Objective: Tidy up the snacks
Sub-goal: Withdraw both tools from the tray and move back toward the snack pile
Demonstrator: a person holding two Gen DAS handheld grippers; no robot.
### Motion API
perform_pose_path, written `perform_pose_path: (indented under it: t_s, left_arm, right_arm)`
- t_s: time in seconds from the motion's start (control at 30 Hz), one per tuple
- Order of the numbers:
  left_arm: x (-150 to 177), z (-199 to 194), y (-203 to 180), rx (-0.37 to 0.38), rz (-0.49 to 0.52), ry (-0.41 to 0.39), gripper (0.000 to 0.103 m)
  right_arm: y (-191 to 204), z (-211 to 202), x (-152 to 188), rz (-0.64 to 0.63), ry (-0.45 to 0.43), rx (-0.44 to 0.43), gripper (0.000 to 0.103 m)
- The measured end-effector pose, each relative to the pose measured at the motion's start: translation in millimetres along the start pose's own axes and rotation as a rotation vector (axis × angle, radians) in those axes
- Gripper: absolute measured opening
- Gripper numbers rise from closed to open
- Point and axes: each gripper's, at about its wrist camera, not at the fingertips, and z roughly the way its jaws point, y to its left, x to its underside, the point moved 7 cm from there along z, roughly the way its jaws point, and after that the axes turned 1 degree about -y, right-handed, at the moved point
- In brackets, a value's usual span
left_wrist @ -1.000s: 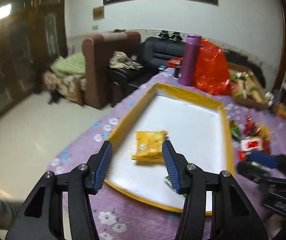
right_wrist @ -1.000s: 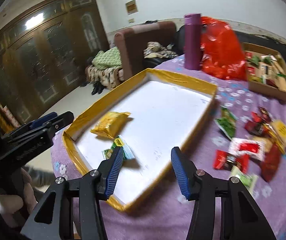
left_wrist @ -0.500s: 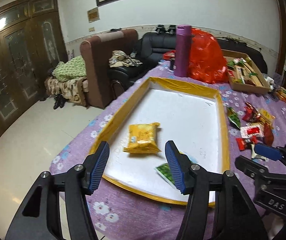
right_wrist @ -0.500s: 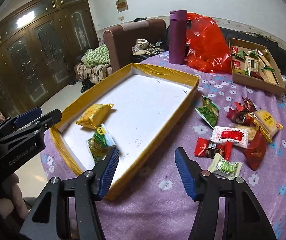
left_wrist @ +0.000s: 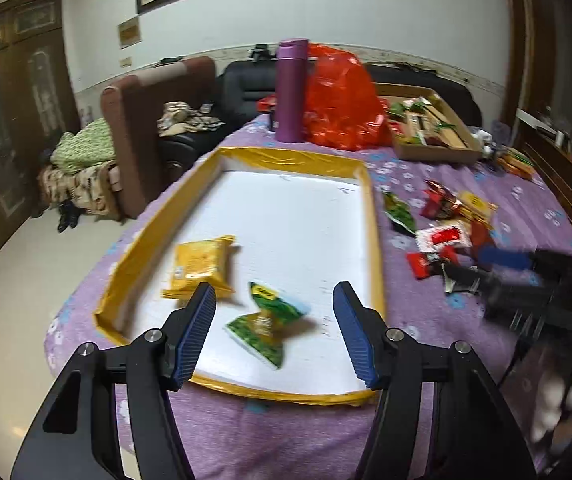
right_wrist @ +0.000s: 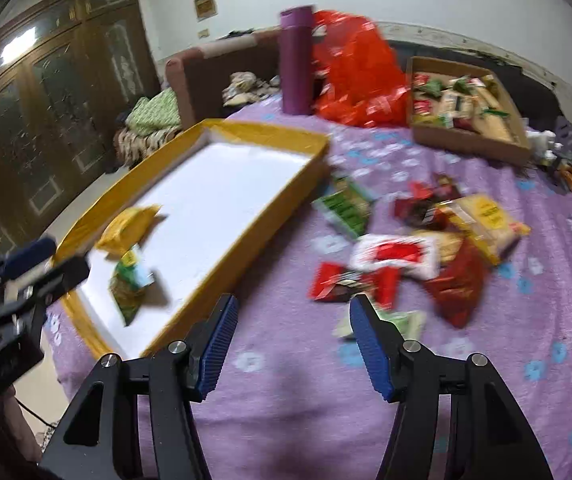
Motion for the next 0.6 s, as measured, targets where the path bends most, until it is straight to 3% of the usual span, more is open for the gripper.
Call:
perform_pose_path:
  t_s: [0.17, 0.27, 0.4, 0.5, 0.6]
  left_arm:
    - [-2.6, 1.3, -16.1, 0.097, -0.004, 0.012, 0.061]
    - [-5.5, 6.9, -33.4, 0.151, 0.008, 0.014, 0.061]
    - [-14.0, 6.8, -59.2, 0.185, 0.037, -0.004, 0.061]
    - [-16.1, -3.1, -66.5, 0.193, 0.063, -0.02, 0.061]
    - [-17.2, -6.3, -59.0, 0.19, 0.045, -0.024, 0.061]
  right_arm:
    - [-116.4, -22.7, -15.4, 0.136, -0.047, 0.176, 0.061]
    - [-162.7, -30.6, -18.1, 0.208, -0.034, 0.233, 0.063]
    - [-159.9, -44.5, -69.6, 0.282, -0.074, 0.077, 0.062]
    - [-142.0, -76.9, -129.5, 0.284, -0.198, -0.052, 0.062]
    - [-125.0, -91.2, -142.8, 0.218, -0.23, -0.047, 0.07]
